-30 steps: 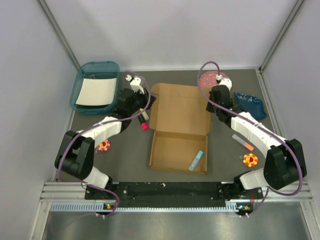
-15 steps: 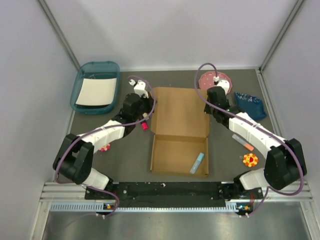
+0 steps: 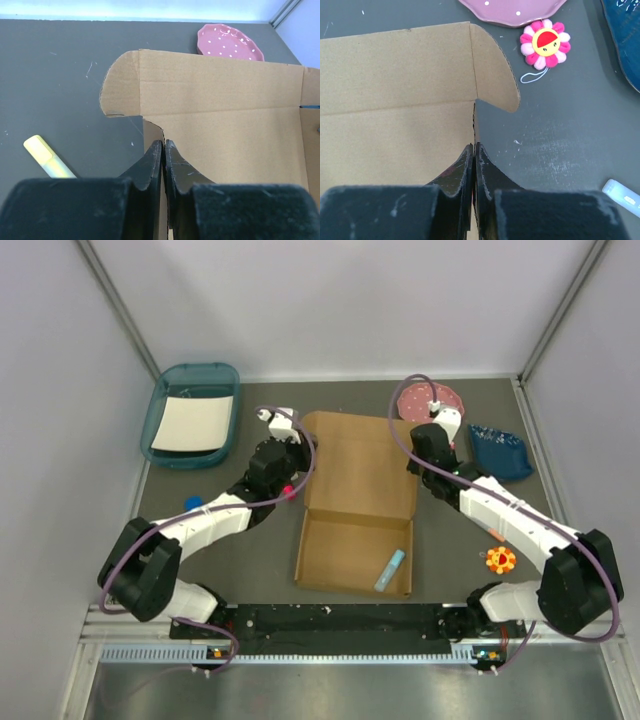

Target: Fold the paper box

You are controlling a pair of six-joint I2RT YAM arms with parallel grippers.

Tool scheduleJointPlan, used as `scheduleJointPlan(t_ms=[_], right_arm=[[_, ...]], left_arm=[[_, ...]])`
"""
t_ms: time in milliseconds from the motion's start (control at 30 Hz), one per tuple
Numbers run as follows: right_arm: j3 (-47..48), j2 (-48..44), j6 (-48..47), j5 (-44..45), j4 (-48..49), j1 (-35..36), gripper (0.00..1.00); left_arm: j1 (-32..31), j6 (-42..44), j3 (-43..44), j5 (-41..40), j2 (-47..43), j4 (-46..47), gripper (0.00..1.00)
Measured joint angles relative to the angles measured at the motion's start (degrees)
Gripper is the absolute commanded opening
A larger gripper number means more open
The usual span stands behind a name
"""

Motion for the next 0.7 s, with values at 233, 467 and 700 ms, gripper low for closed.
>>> scheduleJointPlan(t_ms=[233, 467, 700], right_arm=[[-2.7, -2.6, 0.1, 0.8, 2.5, 0.3, 0.00], [-8.6, -6.9, -0.7, 1.4, 11.0, 1.4, 0.00], [-11.6, -7.6, -3.7, 3.6, 21.3, 2.3, 0.00]], left_arm=[[-0.6, 0.1, -2.0, -0.1, -3.3, 2.0, 0.01], [-2.3, 2.2, -10.9, -2.5, -3.9, 16.7, 0.00], [-4.5, 5.9, -14.3, -8.3, 0.7, 33.9, 0.00]])
